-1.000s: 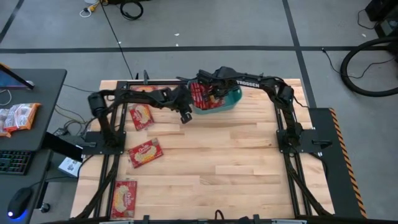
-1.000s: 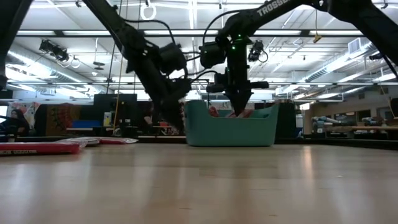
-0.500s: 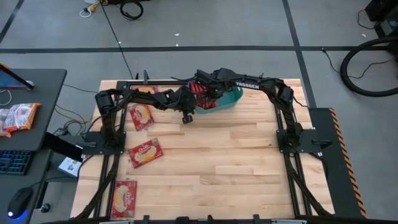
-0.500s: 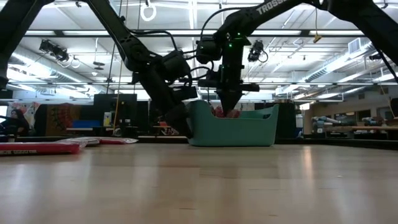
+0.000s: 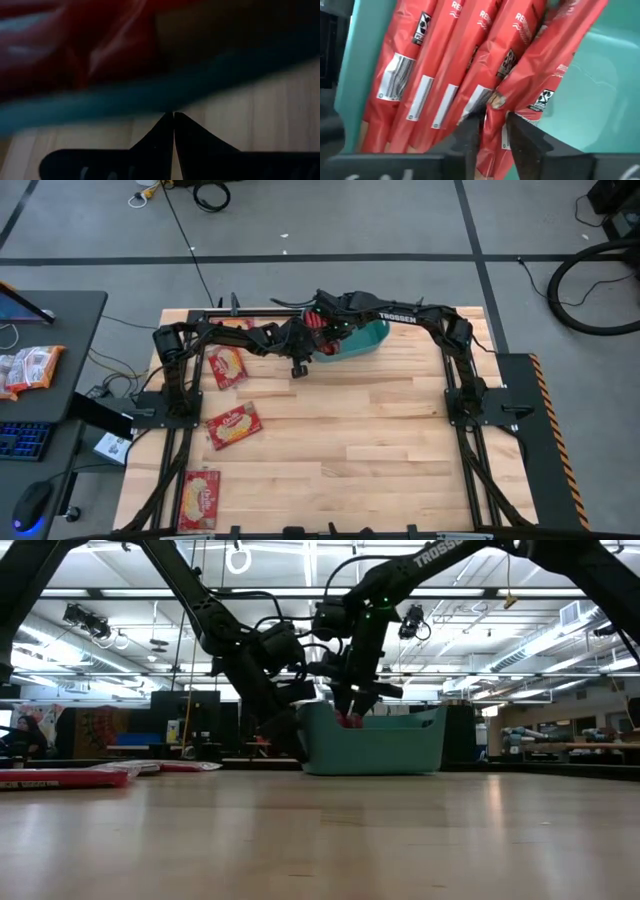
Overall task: Sort popcorn bags into baskets
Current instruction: Put the popcorn bag into the bin
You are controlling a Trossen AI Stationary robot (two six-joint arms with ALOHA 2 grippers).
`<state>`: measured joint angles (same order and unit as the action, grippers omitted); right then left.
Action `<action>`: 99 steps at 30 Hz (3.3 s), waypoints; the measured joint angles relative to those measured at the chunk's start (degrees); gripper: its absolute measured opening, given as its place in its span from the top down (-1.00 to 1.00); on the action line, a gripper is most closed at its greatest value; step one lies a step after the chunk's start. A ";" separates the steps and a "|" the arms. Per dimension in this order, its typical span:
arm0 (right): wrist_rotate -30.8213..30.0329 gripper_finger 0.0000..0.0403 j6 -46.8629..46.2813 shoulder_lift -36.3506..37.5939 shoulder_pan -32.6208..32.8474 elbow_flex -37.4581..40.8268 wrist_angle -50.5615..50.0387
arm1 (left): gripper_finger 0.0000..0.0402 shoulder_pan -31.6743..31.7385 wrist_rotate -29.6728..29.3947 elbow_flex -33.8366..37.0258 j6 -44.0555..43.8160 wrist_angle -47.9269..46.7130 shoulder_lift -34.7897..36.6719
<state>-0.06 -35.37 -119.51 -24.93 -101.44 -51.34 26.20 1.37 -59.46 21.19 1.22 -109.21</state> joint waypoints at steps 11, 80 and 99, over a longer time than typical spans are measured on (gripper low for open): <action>-0.35 0.24 3.75 0.05 -1.22 0.20 0.67 | 0.90 0.02 -0.26 -0.16 0.52 -1.22 0.02; 18.60 0.21 60.22 1.40 -3.67 2.73 5.43 | 0.90 2.58 -9.22 -0.26 9.49 -17.24 10.28; -4.41 0.22 78.31 6.17 -13.60 9.21 1.14 | 0.90 3.85 -9.03 -0.22 2.14 -10.54 8.93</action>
<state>-4.47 42.94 -113.34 -38.52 -92.23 -50.20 30.04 -7.66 -59.68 23.33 -9.32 -100.28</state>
